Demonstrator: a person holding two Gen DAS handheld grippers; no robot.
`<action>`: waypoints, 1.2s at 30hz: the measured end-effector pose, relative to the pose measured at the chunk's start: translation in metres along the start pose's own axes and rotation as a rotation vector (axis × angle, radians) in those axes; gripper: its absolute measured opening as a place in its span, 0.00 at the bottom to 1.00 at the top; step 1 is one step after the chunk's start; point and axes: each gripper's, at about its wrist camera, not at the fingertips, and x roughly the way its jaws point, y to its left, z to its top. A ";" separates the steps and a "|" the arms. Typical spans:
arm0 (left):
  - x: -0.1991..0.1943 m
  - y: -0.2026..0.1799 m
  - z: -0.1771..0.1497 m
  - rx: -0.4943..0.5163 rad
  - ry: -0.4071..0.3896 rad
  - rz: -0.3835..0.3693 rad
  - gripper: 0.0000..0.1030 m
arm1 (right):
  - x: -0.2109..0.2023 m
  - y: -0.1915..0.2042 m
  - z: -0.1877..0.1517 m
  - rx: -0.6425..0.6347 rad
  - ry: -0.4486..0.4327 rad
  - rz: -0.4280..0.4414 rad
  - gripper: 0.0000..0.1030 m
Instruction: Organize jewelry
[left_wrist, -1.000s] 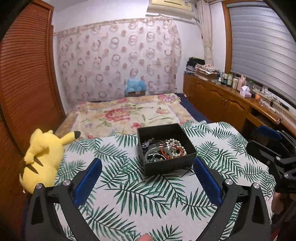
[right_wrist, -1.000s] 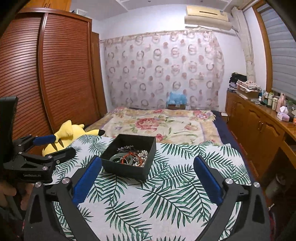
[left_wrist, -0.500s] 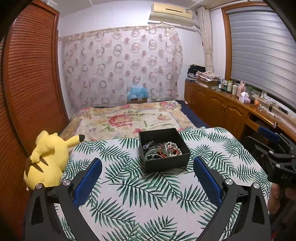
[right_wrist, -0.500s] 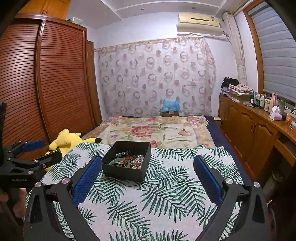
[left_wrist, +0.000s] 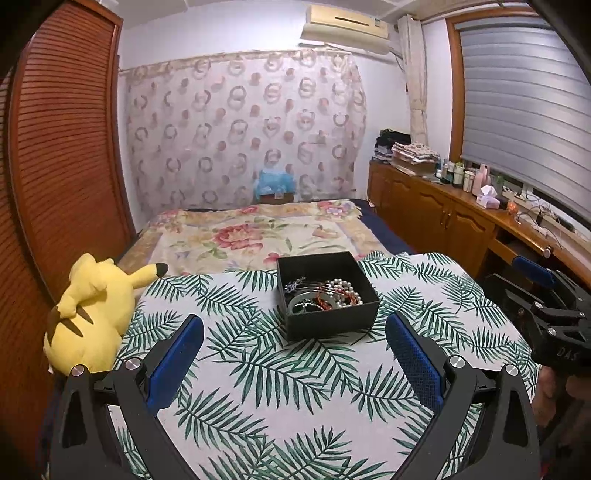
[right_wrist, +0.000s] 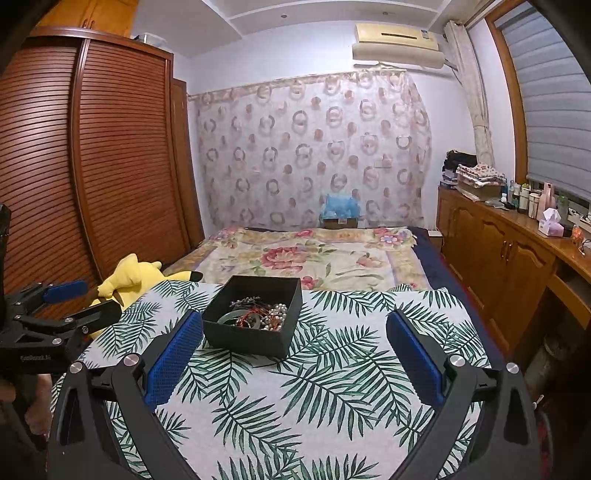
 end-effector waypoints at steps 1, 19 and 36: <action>0.001 0.000 0.000 -0.003 0.001 -0.002 0.92 | 0.000 0.000 0.000 0.001 0.000 -0.001 0.97; 0.002 0.002 0.001 -0.011 0.003 -0.006 0.92 | 0.000 0.000 0.001 0.000 0.001 -0.001 0.97; 0.002 0.003 0.001 -0.013 -0.001 -0.008 0.92 | 0.000 -0.001 0.002 0.001 0.001 0.000 0.97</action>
